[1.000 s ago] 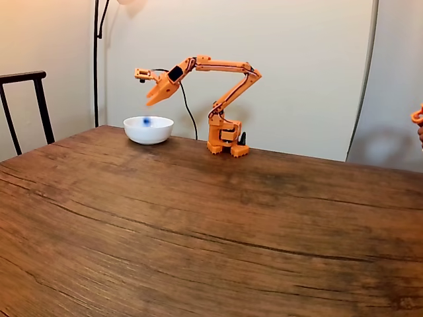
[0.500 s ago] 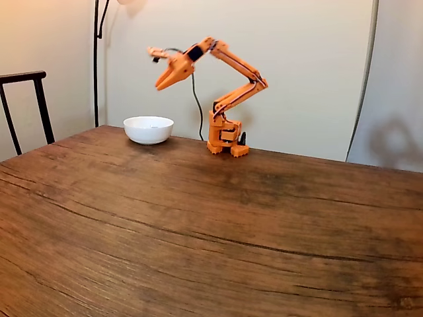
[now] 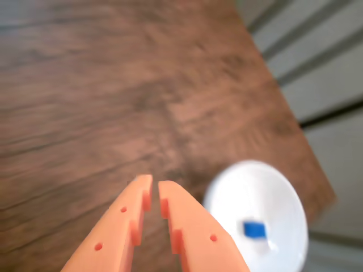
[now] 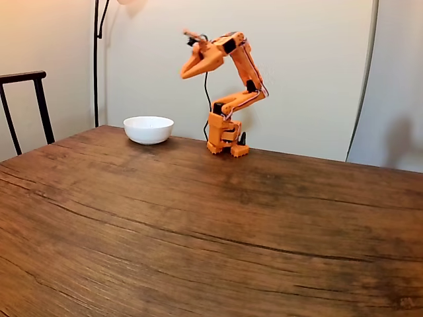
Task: Grasp the cube and drop it in the bowl
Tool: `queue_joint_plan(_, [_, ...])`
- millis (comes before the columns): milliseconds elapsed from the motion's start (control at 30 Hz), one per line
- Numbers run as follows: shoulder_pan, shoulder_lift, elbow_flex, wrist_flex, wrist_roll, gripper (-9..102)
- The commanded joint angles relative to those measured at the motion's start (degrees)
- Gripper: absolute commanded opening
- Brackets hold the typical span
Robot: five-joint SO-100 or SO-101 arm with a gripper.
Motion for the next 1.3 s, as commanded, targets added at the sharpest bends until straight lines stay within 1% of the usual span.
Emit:
queue_joint_plan(0, [-9.2, 2.0, -1.1, 0.2, -2.0, -1])
queue_joint_plan(300, [-29.7, 6.4, 1.6, -0.7, -3.3, 0])
queue_joint_plan(400, [-33.4, 9.9, 4.0, -1.2, -3.3, 0])
queue_joint_plan(667, [-35.2, 22.3, 17.5, -7.1, -3.2, 0])
queue_joint_plan(733, [-36.7, 24.8, 21.8, -10.3, -2.5, 0])
queue_joint_plan(900, [-38.5, 24.8, 32.0, -20.3, -2.5, 0])
queue_joint_plan(1000, [-39.0, 24.8, 37.9, -24.8, -2.5, 0])
queue_joint_plan(1267, [-39.0, 24.8, 47.9, -32.0, -3.3, 0])
